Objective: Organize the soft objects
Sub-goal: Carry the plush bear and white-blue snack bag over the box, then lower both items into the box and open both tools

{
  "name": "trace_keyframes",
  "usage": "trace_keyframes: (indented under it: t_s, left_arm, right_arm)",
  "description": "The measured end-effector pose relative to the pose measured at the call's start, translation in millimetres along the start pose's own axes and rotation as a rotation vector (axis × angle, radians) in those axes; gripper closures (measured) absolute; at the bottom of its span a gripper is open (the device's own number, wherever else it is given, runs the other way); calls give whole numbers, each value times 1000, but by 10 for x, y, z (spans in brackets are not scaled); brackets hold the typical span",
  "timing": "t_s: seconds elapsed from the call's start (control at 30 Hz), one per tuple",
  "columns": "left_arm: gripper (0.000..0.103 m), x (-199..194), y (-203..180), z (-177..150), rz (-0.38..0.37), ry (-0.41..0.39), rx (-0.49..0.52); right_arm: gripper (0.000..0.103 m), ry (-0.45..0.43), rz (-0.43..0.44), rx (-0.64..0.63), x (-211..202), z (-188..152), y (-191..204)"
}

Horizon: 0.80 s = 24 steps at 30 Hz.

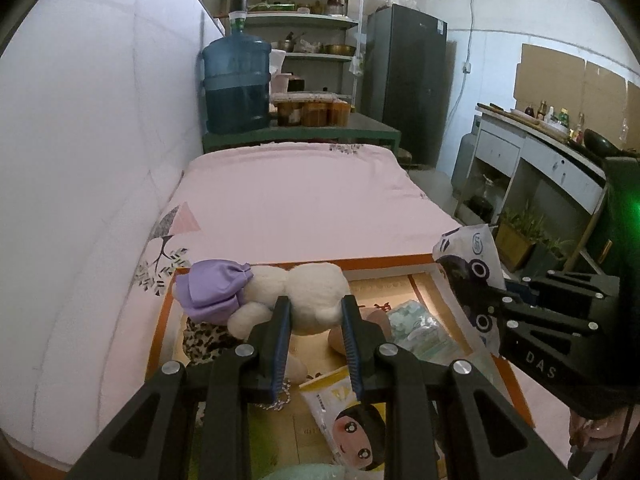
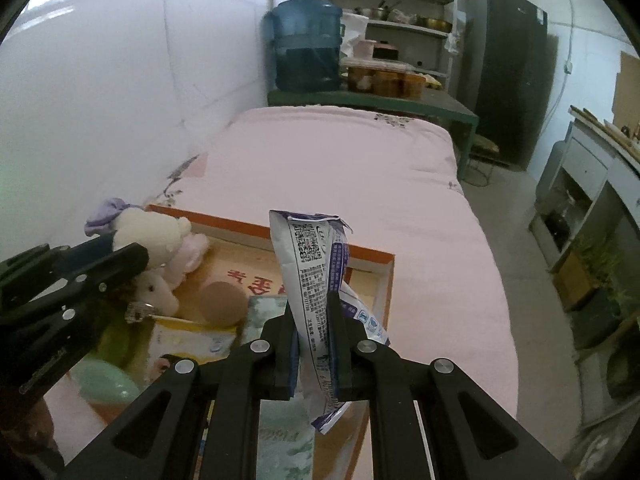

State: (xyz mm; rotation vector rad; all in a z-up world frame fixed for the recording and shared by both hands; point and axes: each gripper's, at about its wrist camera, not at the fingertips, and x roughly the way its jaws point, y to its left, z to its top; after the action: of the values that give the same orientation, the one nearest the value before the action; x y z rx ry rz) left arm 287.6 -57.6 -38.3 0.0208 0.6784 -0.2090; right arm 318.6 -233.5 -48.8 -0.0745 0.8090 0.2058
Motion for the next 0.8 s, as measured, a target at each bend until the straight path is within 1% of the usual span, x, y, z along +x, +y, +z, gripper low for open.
trace_keyframes:
  t_s: [0.27,0.37,0.43,0.53,0.67,0.8]
  left_arm:
    - [78,166,-10,-56,-2,27,0]
    - [78,240,6,-99,-6,45,-4]
    - [78,274,7,-114,-8,53,-7]
    - [78,309,4,-139,-10,56,-8]
    - [77,333,7,-152,-9,57,-10]
    - [76,339,11,-158,-9,56,-8]
  right_arm:
    - [91,12,4,-8,110,-3,10]
    - [91,20,29,-6,154,-33,34]
    - [91,42,55,4,232,-50,41]
    - [92,52,37,-9,312,-88,57]
    - [91,48,41,-5,326,-122,73]
    - [89,43,37,-6,324,-132,91]
